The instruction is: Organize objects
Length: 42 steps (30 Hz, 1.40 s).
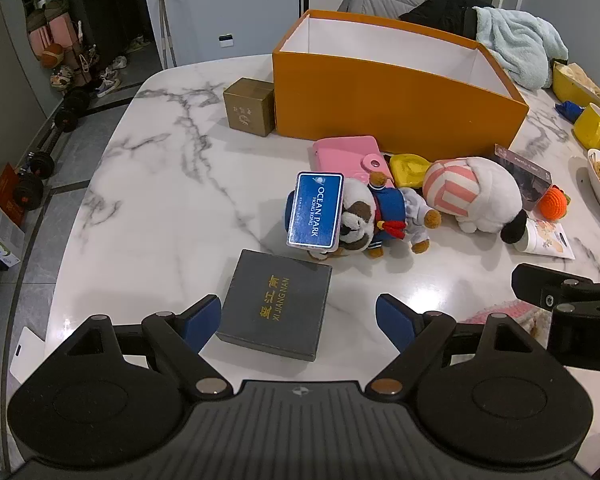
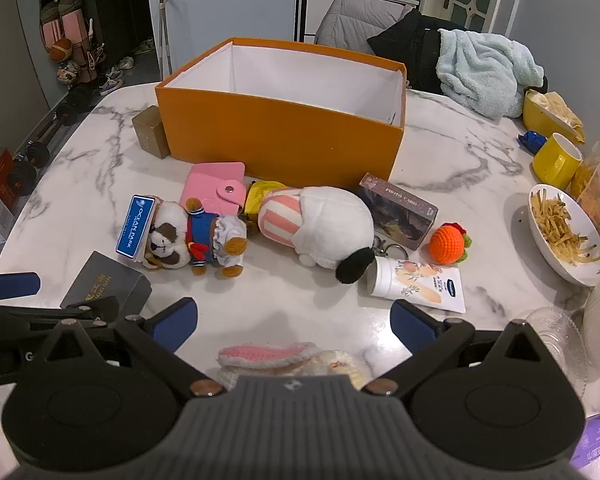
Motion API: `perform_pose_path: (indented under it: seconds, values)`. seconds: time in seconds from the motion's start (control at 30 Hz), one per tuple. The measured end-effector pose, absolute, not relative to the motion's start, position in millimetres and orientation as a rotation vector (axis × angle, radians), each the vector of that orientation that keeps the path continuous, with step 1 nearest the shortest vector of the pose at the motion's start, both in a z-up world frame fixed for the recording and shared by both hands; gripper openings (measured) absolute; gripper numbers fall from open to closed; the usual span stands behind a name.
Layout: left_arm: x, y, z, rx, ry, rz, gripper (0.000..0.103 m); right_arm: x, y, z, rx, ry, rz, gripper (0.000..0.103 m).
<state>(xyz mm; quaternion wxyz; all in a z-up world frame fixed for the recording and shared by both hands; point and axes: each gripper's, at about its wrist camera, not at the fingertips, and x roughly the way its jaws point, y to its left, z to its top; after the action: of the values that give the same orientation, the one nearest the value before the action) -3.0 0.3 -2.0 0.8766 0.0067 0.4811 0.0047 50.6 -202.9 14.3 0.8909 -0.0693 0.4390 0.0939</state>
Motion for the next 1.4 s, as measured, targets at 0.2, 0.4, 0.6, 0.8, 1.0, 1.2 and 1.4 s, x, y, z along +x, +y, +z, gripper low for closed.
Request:
perform_pose_path:
  seconds: [0.2,0.4,0.6,0.8,1.0,1.2,1.4]
  values:
    - [-3.1,-1.9,-1.2,0.02,1.005,0.008,0.1,50.5,-203.5,13.8,-0.143,0.912,0.199,0.102]
    - [-3.6,-3.0,-1.3,0.02,1.004,0.012,0.1,50.3,-203.4,13.7,-0.145,0.909,0.194,0.102]
    - [-3.5,-2.9,-1.2,0.019,1.004,0.012,0.1,50.4,-203.2,14.1,-0.147,0.905,0.192,0.102]
    - [-3.4,-2.8,-1.1,0.019,1.005,0.012,0.1,51.4,-204.6,15.3,-0.143,0.904,0.192,0.102]
    - [-3.8,-3.7,-1.3,0.02,1.004,0.012,0.1,51.3,-204.5,15.2,-0.143,0.903,0.192,0.102]
    - [-4.0,-4.3,-1.4,0.018,1.005,0.012,0.1,51.1,-204.5,15.3,-0.143,0.902,0.192,0.102]
    - [-3.7,-3.6,-1.3,0.018,1.005,0.012,0.1,51.0,-204.4,15.3,-0.143,0.901,0.192,0.102]
